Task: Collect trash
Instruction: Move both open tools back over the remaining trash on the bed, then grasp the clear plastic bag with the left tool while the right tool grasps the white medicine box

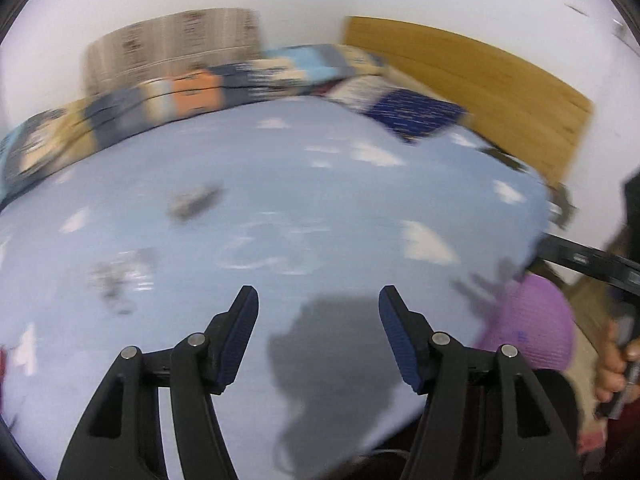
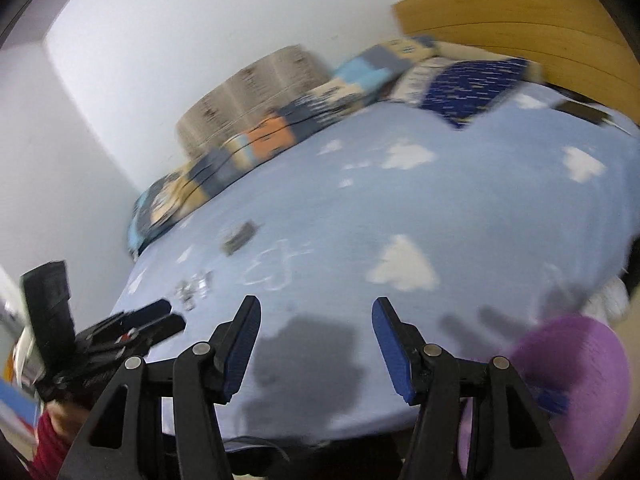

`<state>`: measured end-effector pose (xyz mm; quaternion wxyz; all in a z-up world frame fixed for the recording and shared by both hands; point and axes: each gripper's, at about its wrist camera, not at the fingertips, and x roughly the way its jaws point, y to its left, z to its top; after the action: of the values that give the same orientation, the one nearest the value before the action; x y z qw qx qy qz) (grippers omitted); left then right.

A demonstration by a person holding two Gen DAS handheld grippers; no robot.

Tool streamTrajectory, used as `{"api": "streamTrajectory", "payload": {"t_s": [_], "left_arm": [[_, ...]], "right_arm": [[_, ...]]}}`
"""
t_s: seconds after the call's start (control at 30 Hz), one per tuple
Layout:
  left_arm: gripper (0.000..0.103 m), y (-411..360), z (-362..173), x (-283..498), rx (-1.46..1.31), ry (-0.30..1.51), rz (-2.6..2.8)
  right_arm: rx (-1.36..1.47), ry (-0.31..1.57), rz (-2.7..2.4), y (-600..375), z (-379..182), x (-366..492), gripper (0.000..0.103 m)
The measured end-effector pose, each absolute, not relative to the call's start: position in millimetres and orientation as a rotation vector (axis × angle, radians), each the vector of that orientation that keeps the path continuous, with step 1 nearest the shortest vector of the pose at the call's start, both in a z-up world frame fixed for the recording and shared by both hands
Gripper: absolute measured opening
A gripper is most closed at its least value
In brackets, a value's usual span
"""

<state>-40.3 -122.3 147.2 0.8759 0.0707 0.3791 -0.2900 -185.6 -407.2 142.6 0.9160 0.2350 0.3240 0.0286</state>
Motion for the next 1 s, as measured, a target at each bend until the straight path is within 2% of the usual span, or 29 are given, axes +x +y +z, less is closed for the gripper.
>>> {"api": "streamTrajectory", "payload": {"t_s": [0.17,0.37,0.63,0.67,0.7,0.77,0.87,1.0], "left_arm": [[0.063,-36,129,41,0.057,0.833,-0.384],[0.063,45,76,126,-0.171,0.94,-0.196],[0.06,52,29,183,-0.283,1.027,-0.22],[0.054,46,24,184,-0.257,1.035,-0.207],[0.042,41,19,185,-0.225,1.041,-0.192],[0.033,36,11,186,-0.186,1.057,-0.185],[0.024,35,17,177,-0.138,1.03,-0.178],[0.023,42,43,150,-0.121,0.988,-0.173]], "right_arm": [[0.439,0.715,0.148,-367,141,-143,0.061],[0.39,0.771,0.192,-338,135,-103,0.061],[0.353,0.831,0.223,-315,123,-55,0.061],[0.352,0.839,0.227,-312,120,-49,0.061],[0.351,0.846,0.229,-310,118,-43,0.061],[0.353,0.858,0.231,-306,115,-32,0.061],[0.363,0.876,0.243,-297,111,-9,0.061],[0.387,0.884,0.252,-282,105,32,0.061]]}}
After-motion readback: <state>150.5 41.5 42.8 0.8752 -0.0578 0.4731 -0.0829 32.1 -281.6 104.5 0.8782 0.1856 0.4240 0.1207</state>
